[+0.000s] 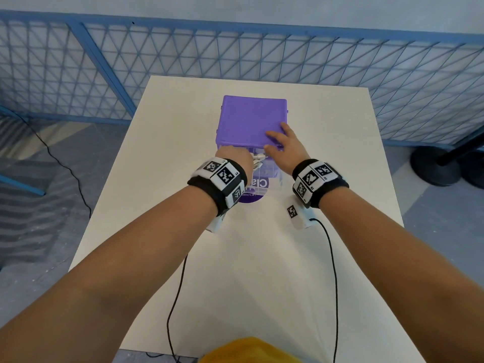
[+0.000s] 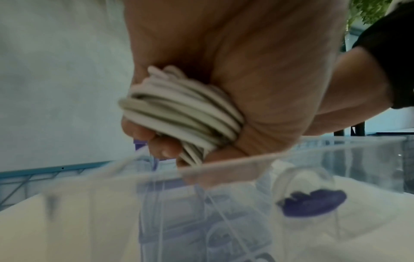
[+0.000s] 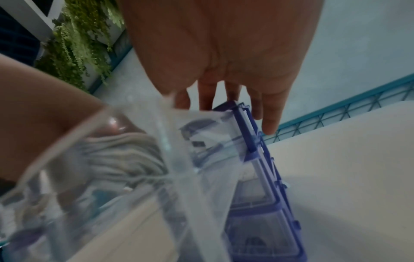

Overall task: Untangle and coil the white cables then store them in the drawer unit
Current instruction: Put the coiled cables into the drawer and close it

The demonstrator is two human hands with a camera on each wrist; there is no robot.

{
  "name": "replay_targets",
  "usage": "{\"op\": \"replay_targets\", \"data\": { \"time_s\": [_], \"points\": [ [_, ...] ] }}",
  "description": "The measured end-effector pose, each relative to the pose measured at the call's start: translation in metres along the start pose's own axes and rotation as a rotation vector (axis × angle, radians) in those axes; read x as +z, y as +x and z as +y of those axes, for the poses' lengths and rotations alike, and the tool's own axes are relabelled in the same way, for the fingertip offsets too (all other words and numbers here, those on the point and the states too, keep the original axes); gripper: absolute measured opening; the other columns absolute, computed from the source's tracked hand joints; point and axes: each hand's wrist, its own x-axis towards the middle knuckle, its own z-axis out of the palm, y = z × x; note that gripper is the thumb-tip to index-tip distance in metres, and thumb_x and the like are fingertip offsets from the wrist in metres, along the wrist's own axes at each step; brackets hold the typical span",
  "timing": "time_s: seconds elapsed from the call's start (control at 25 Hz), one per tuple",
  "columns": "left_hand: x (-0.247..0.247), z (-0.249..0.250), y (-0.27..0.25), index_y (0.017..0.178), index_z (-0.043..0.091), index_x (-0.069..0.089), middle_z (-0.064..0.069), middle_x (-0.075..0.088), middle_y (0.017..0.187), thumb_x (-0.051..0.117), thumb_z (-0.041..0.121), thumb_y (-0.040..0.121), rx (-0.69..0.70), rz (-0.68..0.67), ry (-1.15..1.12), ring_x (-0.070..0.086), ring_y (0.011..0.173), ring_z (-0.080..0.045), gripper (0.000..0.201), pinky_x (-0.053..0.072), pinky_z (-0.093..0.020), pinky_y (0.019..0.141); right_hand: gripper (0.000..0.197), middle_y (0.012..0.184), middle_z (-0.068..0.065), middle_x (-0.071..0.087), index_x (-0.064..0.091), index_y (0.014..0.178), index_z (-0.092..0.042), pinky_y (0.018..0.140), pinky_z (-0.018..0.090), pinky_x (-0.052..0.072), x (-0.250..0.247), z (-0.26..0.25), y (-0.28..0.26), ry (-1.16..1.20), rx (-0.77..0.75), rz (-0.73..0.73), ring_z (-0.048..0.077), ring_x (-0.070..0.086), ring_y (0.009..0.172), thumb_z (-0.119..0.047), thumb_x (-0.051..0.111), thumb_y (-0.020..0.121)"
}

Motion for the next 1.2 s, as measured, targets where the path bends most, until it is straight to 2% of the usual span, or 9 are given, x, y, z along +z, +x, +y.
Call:
{"op": "replay_targets", "data": {
  "time_s": [0.08, 0.16, 0.24, 0.36, 0.56, 0.64, 0.76, 1.04, 1.2],
  "points": [
    [-0.001, 0.003, 0.003, 0.105, 0.010, 0.059, -0.008, 0.066, 0.108, 0.055, 0.016, 0.085, -0.012, 0.012, -0.024, 0.062, 0.100, -0.028, 0.021, 0.048, -0.034, 0.081, 0.046, 0.153, 0.008, 0.016, 0.048, 0.127, -0.013, 0.111, 0.031, 0.033, 0.004, -0.001, 0.001, 0.048, -0.008, 0.016, 0.024, 0.042, 0.127, -0.025, 0.060, 0.084],
    [0.000, 0.005, 0.005, 0.106, 0.009, 0.058, -0.008, 0.065, 0.109, 0.055, 0.013, 0.084, -0.042, 0.018, -0.059, 0.062, 0.101, -0.027, 0.023, 0.047, -0.032, 0.078, 0.045, 0.150, 0.009, 0.020, 0.054, 0.119, -0.011, 0.110, 0.033, 0.034, 0.007, -0.002, 0.002, 0.076, -0.015, 0.044, 0.025, 0.045, 0.124, -0.023, 0.067, 0.078],
    [0.003, 0.006, 0.007, 0.105, 0.009, 0.058, -0.008, 0.065, 0.108, 0.056, 0.012, 0.083, -0.072, 0.039, -0.133, 0.063, 0.100, -0.027, 0.022, 0.046, -0.032, 0.076, 0.043, 0.145, 0.011, 0.025, 0.057, 0.114, -0.009, 0.109, 0.030, 0.034, 0.008, -0.001, 0.005, 0.090, -0.012, 0.070, 0.026, 0.047, 0.121, -0.021, 0.071, 0.075],
    [0.011, 0.006, 0.008, 0.108, 0.007, 0.056, -0.010, 0.063, 0.112, 0.061, 0.012, 0.081, -0.146, 0.069, -0.311, 0.062, 0.103, -0.029, 0.028, 0.049, -0.034, 0.082, 0.040, 0.140, 0.012, 0.029, 0.059, 0.109, -0.007, 0.106, 0.028, 0.035, 0.009, -0.002, 0.007, 0.110, -0.013, 0.094, 0.026, 0.049, 0.118, -0.019, 0.073, 0.073],
    [0.019, 0.004, 0.009, 0.120, 0.005, 0.048, -0.013, 0.051, 0.126, 0.065, 0.009, 0.077, -0.219, 0.084, -0.491, 0.056, 0.114, -0.030, 0.046, 0.048, -0.035, 0.088, 0.038, 0.136, 0.011, 0.031, 0.061, 0.103, -0.009, 0.109, 0.037, 0.036, 0.010, -0.002, 0.011, 0.150, 0.014, 0.117, 0.029, 0.046, 0.119, -0.019, 0.075, 0.070],
    [0.021, 0.001, 0.009, 0.120, 0.005, 0.049, -0.015, 0.051, 0.125, 0.066, 0.007, 0.075, -0.224, 0.125, -0.570, 0.055, 0.112, -0.031, 0.048, 0.048, -0.036, 0.088, 0.040, 0.138, 0.010, 0.030, 0.060, 0.106, -0.012, 0.108, 0.040, 0.037, 0.011, -0.002, 0.012, 0.142, 0.012, 0.122, 0.031, 0.044, 0.120, -0.022, 0.075, 0.070],
    [0.025, -0.003, 0.007, 0.123, 0.008, 0.047, -0.014, 0.049, 0.127, 0.068, 0.005, 0.072, -0.223, 0.177, -0.636, 0.053, 0.114, -0.030, 0.056, 0.048, -0.037, 0.089, 0.050, 0.145, 0.007, 0.024, 0.053, 0.118, -0.019, 0.109, 0.041, 0.035, 0.011, -0.002, 0.011, 0.073, 0.018, 0.095, 0.033, 0.038, 0.124, -0.027, 0.072, 0.073],
    [0.023, 0.001, 0.009, 0.121, 0.006, 0.048, -0.014, 0.053, 0.124, 0.065, 0.006, 0.077, -0.236, 0.156, -0.578, 0.057, 0.110, -0.031, 0.048, 0.050, -0.037, 0.086, 0.060, 0.153, 0.002, 0.009, 0.040, 0.130, -0.024, 0.109, 0.037, 0.026, 0.011, -0.007, 0.006, -0.052, 0.058, 0.030, 0.036, 0.028, 0.127, -0.040, 0.064, 0.078],
    [0.024, -0.004, 0.009, 0.120, 0.005, 0.048, -0.015, 0.056, 0.121, 0.066, 0.007, 0.076, -0.193, 0.117, -0.584, 0.056, 0.111, -0.031, 0.048, 0.048, -0.036, 0.085, 0.062, 0.154, 0.003, 0.006, 0.037, 0.132, -0.023, 0.109, 0.037, 0.026, 0.013, -0.009, 0.006, -0.067, 0.064, 0.034, 0.036, 0.026, 0.128, -0.039, 0.064, 0.078]
  ]
}}
